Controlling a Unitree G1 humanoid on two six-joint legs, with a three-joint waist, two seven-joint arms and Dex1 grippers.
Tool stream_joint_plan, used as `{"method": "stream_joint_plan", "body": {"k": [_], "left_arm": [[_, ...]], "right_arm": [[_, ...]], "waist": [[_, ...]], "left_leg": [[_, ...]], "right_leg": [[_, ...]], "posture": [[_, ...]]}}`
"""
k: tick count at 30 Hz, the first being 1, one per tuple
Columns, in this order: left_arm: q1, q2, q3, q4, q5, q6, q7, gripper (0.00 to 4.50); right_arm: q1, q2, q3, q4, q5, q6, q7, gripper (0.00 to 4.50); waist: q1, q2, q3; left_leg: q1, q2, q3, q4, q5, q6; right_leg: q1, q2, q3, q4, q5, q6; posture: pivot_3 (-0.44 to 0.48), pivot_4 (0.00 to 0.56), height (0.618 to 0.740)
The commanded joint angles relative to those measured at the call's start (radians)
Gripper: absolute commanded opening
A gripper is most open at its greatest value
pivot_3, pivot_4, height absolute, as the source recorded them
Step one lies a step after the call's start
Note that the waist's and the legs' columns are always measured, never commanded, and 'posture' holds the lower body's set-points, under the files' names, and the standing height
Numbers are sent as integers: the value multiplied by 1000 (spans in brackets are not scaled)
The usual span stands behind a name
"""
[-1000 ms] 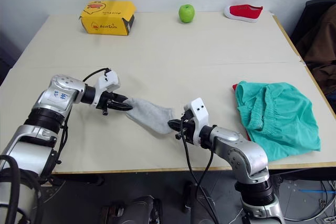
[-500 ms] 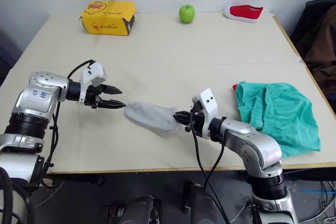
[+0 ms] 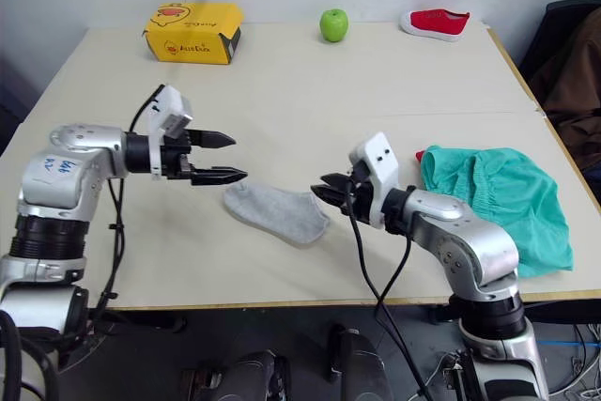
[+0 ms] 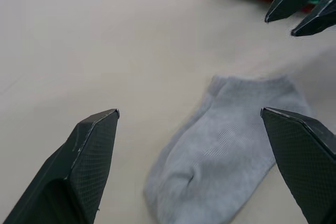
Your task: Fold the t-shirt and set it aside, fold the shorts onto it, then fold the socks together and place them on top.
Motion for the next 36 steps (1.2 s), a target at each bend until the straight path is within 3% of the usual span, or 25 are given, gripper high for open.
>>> {"method": "stream_joint_plan", "body": {"k": [1,5,12,21,24,28,32,36], "left_arm": [[39,-35,-7,-52,-15,37,68,3597],[93,-85,-55,-52,13,49,141,2288],[125,-105,-111,36,69,10,215,41],[127,-31,-46,185,95,-84,261,41],[129,-2,-14,153,70,-68,252,41],[117,1,36,-17,-51,66,207,41],[108,-37,-1,-127,-92,156,217,41],[113,-75,-54,-100,-57,169,260,41]], "right_arm": [[-38,15,120,27,-80,-89,35,0],[-84,58,211,164,-170,-161,40,0],[-70,37,315,318,-321,-273,95,0],[-1,-12,319,340,-408,-328,130,0],[10,-10,305,334,-409,-326,132,0],[17,-9,289,323,-410,-324,134,0],[13,1,283,324,-416,-325,137,0],[7,7,285,328,-421,-327,138,0]], "waist": [[0,0,0],[2,0,0],[4,0,0],[-1,-2,-2],[1,-2,-2],[6,-2,-2],[13,-3,-2],[12,-3,-2]], "left_leg": [[0,0,0,0,0,0],[0,0,0,1,0,0],[-1,0,0,4,0,0],[2,0,0,5,0,-1],[2,0,0,5,0,-1],[0,0,-1,7,0,-1],[0,0,-2,10,-1,0],[0,0,-2,10,-1,-1]], "right_leg": [[0,0,0,1,0,0],[0,0,0,1,0,0],[0,-1,0,2,0,0],[2,-1,0,5,0,0],[2,-1,0,5,0,0],[2,-2,0,5,0,0],[3,-3,0,5,0,0],[3,-2,0,6,0,0]], "posture": [[0,150,740],[0,150,740],[0,150,740],[0,150,740],[0,150,740],[0,150,740],[0,150,740],[0,150,740]]}}
